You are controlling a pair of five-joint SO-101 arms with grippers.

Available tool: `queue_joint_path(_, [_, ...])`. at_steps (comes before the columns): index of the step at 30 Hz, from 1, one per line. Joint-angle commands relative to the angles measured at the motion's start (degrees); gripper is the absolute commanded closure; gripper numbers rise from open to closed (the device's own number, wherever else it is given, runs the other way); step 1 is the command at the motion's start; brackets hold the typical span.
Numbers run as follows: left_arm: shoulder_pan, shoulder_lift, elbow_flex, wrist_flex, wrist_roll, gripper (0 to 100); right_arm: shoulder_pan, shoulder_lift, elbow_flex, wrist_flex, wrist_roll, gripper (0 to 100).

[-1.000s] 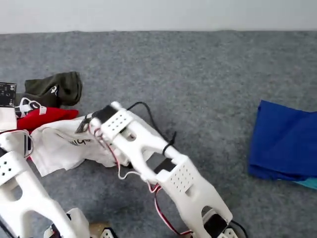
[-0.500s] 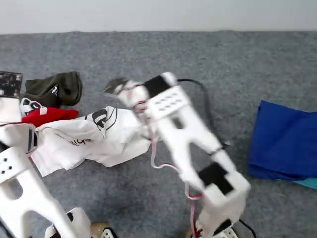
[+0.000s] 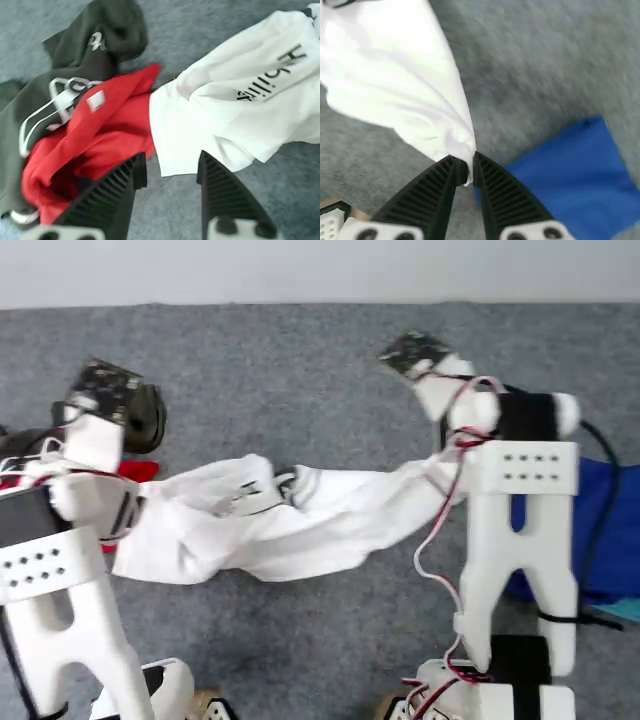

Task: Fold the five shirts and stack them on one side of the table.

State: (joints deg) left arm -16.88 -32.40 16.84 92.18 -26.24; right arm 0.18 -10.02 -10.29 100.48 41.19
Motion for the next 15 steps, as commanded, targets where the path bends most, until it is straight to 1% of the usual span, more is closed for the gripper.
queue_joint_path(1, [6.9,-1.0,2.8,-1.4,-0.8,83,3.7,-2.9,-0.4,2.3,0.9,98.8])
queue_joint_path(7, [14.2,-1.0,14.2,-11.3,-0.5,83,3.4,-2.5,-0.3,2.3,0.8,98.8])
queue_joint_path(10, [16.9,-1.0,18.8,-12.9,-0.9,82,2.5,-2.4,-0.2,2.3,0.7,98.8])
queue_joint_path(12, [18.2,-1.0,21.4,-13.4,-2.5,82,2.4,-2.4,-0.2,2.3,0.7,98.8])
queue_joint_path(15, [19.4,-1.0,25.9,-15.8,-3.5,78,2.5,-2.4,-0.2,2.3,0.6,98.8])
